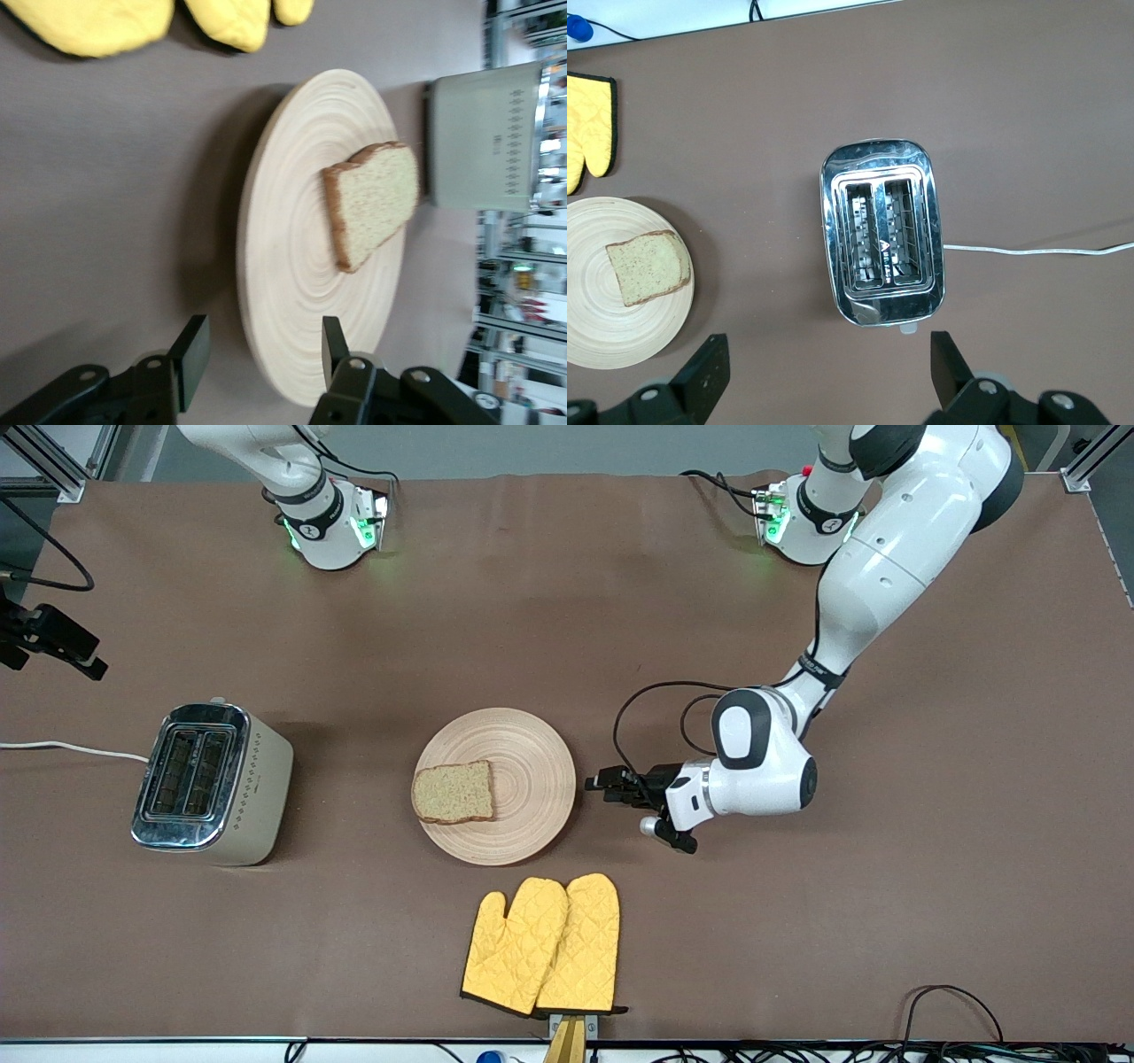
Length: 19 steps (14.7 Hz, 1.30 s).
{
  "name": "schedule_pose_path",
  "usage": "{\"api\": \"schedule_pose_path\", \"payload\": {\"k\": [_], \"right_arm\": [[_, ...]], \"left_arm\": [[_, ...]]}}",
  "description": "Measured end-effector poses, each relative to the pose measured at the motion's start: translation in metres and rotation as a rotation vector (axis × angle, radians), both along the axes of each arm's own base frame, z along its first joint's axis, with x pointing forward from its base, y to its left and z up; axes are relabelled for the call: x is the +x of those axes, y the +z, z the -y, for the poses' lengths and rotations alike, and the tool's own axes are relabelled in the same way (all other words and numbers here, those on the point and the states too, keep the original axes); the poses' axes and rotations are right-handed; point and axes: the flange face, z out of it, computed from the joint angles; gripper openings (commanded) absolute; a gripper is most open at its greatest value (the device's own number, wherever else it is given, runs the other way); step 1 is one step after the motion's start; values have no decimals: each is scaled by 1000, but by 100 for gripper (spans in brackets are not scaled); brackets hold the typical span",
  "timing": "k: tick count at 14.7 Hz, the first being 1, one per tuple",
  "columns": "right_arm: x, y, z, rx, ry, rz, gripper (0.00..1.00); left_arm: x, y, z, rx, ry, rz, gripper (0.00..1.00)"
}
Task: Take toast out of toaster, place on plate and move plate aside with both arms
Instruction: 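Close the left gripper on the wooden plate's rim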
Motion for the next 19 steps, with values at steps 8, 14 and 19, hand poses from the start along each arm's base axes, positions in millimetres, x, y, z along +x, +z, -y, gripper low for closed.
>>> {"api": "schedule_pose_path", "payload": {"k": [8,14,19], "right_arm": [[0,6,0,-6,-4,8,100],[-20,-10,-11,66,6,-188,100],[-22,-12,-13,81,9,-208,100]], "left_arm": [[-25,-61,16,-89,21,5,45],[-39,-67,37,-73,45,2,12],[-37,-64,39,-79,59,-3,0]]}}
